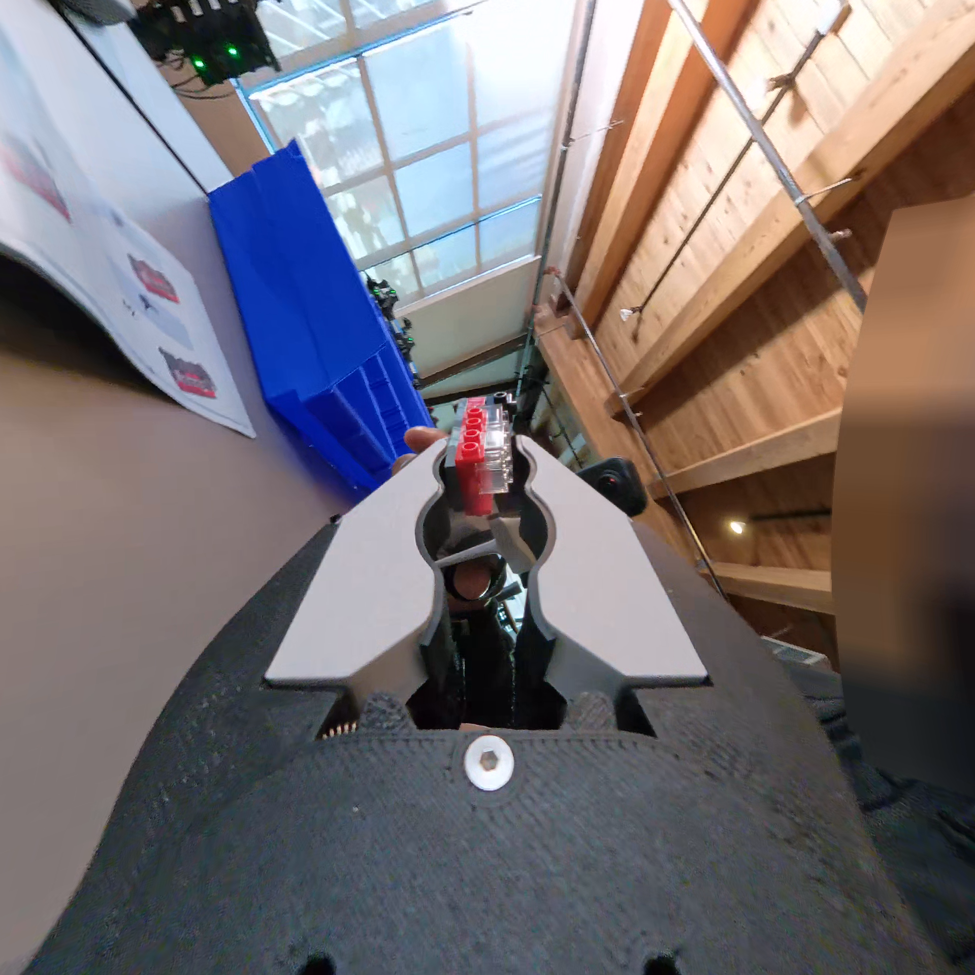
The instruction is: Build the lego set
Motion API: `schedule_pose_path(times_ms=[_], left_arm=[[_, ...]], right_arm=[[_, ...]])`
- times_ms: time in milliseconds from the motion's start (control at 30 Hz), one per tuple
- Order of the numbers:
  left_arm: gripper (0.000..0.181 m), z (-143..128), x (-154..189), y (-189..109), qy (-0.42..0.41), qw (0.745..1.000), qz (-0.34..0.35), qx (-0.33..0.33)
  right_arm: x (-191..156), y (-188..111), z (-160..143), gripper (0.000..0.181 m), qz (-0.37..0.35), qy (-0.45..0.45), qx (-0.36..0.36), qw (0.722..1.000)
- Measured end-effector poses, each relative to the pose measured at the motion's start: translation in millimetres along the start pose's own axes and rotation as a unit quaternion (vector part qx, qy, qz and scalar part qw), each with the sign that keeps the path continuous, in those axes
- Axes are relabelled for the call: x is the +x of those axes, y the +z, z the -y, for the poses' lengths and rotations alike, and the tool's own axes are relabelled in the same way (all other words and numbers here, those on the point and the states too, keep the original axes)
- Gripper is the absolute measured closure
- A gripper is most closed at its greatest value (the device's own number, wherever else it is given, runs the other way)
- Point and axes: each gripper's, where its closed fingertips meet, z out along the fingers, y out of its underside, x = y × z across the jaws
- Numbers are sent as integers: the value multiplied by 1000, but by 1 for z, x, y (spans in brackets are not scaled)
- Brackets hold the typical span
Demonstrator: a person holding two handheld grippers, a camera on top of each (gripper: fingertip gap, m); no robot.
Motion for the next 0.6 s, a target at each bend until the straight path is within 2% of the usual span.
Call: schedule_pose_path(times_ms=[167, 300, 433, 600], left_arm=[[160, -29, -8, 9, -12, 999, 38, -28], [160, -50, -13, 11, -5, 995, 67, -75], [160, -69, -12, 12, -5, 989, 74, -127], [159, -86, -5, 16, -25, 983, 52, -172]], right_arm=[[-3, -11, -18, 132, 4, -37, -45, 998], [-16, -25, -21, 133, 50, -46, -47, 997], [-27, -36, -23, 133, 90, -47, -45, 994], [-35, -44, -22, 134, 109, -64, -49, 991]])
